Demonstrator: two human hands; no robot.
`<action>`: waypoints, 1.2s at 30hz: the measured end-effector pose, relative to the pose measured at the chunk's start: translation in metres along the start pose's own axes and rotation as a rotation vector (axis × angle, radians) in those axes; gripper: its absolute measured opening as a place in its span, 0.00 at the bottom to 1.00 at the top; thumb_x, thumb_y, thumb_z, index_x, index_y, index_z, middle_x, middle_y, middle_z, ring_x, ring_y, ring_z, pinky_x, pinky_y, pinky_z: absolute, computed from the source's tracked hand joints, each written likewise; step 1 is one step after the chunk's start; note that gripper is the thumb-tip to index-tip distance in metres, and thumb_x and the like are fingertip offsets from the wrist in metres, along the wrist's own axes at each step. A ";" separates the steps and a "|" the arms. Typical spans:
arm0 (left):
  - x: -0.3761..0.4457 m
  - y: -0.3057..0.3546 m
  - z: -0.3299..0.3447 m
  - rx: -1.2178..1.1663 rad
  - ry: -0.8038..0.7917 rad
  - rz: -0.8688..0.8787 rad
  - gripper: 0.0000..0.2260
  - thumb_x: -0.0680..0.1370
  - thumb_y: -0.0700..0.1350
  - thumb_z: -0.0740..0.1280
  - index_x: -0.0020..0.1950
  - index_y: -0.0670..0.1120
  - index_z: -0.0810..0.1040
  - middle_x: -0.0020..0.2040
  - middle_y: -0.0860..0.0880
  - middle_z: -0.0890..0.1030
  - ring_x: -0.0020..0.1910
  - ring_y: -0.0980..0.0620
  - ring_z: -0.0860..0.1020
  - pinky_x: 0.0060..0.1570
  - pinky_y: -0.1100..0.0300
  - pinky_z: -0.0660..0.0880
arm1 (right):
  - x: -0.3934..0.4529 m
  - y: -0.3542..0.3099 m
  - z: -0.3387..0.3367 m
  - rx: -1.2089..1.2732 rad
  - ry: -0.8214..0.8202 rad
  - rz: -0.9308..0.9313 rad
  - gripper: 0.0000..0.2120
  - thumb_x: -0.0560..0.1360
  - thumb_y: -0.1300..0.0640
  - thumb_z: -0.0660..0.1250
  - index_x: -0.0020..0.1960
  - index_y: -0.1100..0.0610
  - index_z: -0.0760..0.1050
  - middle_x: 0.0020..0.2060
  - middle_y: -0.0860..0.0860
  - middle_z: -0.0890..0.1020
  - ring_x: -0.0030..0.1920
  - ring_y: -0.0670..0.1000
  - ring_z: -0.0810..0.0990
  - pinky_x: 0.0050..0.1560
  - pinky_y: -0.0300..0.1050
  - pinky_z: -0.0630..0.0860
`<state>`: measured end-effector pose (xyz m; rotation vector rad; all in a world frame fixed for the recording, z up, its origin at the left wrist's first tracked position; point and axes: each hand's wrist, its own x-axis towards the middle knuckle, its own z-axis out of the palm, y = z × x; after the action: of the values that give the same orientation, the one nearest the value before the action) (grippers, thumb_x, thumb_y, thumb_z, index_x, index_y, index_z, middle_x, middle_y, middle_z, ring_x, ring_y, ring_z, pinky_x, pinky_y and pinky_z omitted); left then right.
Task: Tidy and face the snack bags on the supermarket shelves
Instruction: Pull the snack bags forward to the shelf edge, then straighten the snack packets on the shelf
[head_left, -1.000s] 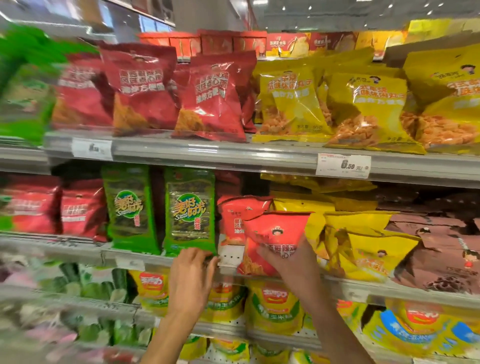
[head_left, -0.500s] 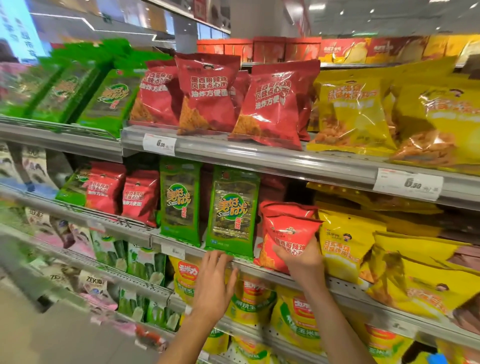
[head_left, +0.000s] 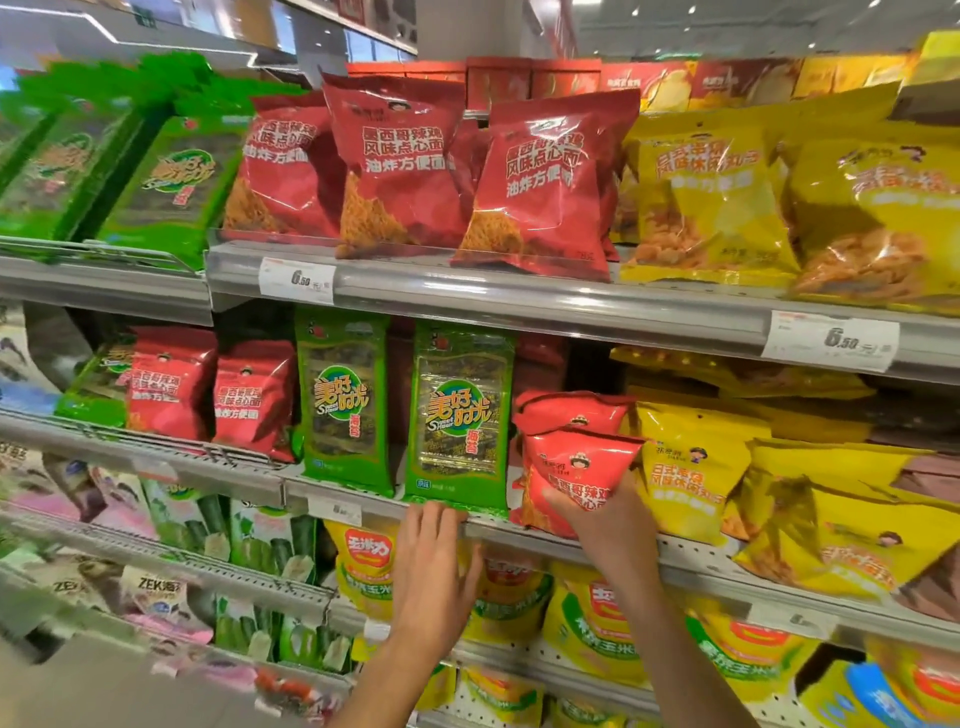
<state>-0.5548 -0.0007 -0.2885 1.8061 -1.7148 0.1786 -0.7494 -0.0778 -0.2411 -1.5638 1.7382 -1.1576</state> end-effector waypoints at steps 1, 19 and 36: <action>0.002 -0.004 0.000 -0.003 -0.003 0.016 0.10 0.77 0.51 0.67 0.56 0.50 0.74 0.51 0.53 0.71 0.53 0.49 0.70 0.55 0.54 0.71 | 0.000 0.001 0.001 0.005 0.021 -0.012 0.41 0.61 0.35 0.81 0.67 0.52 0.72 0.55 0.49 0.83 0.53 0.54 0.82 0.53 0.50 0.79; 0.044 -0.146 -0.051 -0.246 -0.022 0.253 0.07 0.78 0.47 0.69 0.54 0.47 0.81 0.52 0.51 0.77 0.52 0.50 0.74 0.54 0.56 0.70 | -0.085 -0.032 0.048 -0.027 0.757 0.035 0.36 0.66 0.43 0.78 0.65 0.64 0.74 0.57 0.61 0.79 0.58 0.61 0.77 0.60 0.54 0.74; 0.047 -0.176 -0.072 -0.163 -0.074 0.142 0.11 0.79 0.50 0.69 0.59 0.48 0.80 0.53 0.54 0.77 0.55 0.53 0.74 0.58 0.56 0.74 | -0.020 -0.090 0.123 -0.002 0.090 0.070 0.40 0.68 0.48 0.81 0.72 0.61 0.69 0.63 0.57 0.81 0.64 0.59 0.79 0.65 0.59 0.75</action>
<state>-0.3608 -0.0118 -0.2691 1.5922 -1.8541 0.0299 -0.5969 -0.0859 -0.2282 -1.4607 1.8375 -1.2083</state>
